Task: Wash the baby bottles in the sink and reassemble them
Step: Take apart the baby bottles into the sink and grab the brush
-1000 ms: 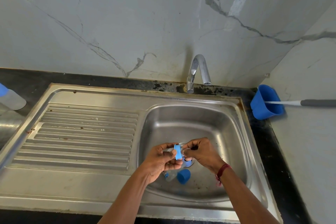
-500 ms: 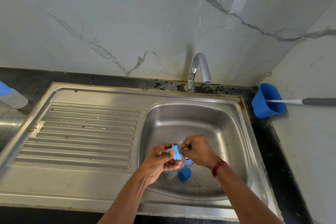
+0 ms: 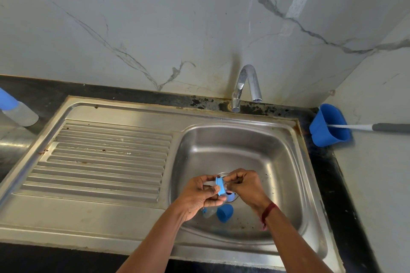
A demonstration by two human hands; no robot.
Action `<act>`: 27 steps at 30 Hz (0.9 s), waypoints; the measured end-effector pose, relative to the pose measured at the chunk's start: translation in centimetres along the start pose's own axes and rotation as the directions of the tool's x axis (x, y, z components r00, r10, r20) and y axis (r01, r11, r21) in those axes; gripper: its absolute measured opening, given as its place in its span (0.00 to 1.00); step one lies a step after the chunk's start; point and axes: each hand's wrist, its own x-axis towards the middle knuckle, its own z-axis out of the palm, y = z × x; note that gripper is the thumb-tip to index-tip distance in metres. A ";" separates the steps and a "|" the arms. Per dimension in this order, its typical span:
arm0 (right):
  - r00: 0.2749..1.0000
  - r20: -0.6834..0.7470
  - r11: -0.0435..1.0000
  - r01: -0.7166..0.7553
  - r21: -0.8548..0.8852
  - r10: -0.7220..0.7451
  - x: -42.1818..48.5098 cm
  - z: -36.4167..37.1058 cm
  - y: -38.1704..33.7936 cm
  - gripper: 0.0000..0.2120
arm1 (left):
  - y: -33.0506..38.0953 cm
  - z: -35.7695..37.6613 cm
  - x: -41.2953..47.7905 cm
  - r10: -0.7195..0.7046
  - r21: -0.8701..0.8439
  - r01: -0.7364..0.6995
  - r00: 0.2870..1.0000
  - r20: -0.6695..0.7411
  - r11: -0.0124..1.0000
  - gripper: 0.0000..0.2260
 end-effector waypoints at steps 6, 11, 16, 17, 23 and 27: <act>0.992 -0.128 0.993 0.013 0.119 0.002 -0.2 0.5 0.2 0.09 | 0.4 0.4 0.1 0.017 -0.019 -0.018 1.000 -0.013 1.000 0.16; 0.992 -0.126 0.992 0.032 0.125 -0.016 -0.1 0.9 0.4 0.06 | 0.6 0.3 0.1 0.021 -0.013 -0.022 1.000 -0.001 1.000 0.16; 1.000 -0.021 0.998 0.016 0.057 -0.015 0.4 0.2 0.7 0.06 | 0.3 0.4 0.1 0.024 0.017 -0.024 1.000 0.004 1.000 0.16; 1.000 -0.013 0.999 0.016 0.046 -0.016 0.5 0.1 0.8 0.07 | 0.3 0.3 0.2 0.030 0.011 -0.030 1.000 -0.009 0.999 0.17; 0.999 0.020 0.992 -0.029 0.123 0.027 0.3 0.7 1.6 0.09 | 0.3 -0.4 0.4 0.060 0.041 -0.058 0.997 -0.050 0.997 0.20; 0.996 0.028 0.966 -0.092 0.242 0.088 -0.1 1.0 1.9 0.08 | -0.2 -0.5 0.3 0.055 0.033 -0.054 0.998 -0.042 0.998 0.19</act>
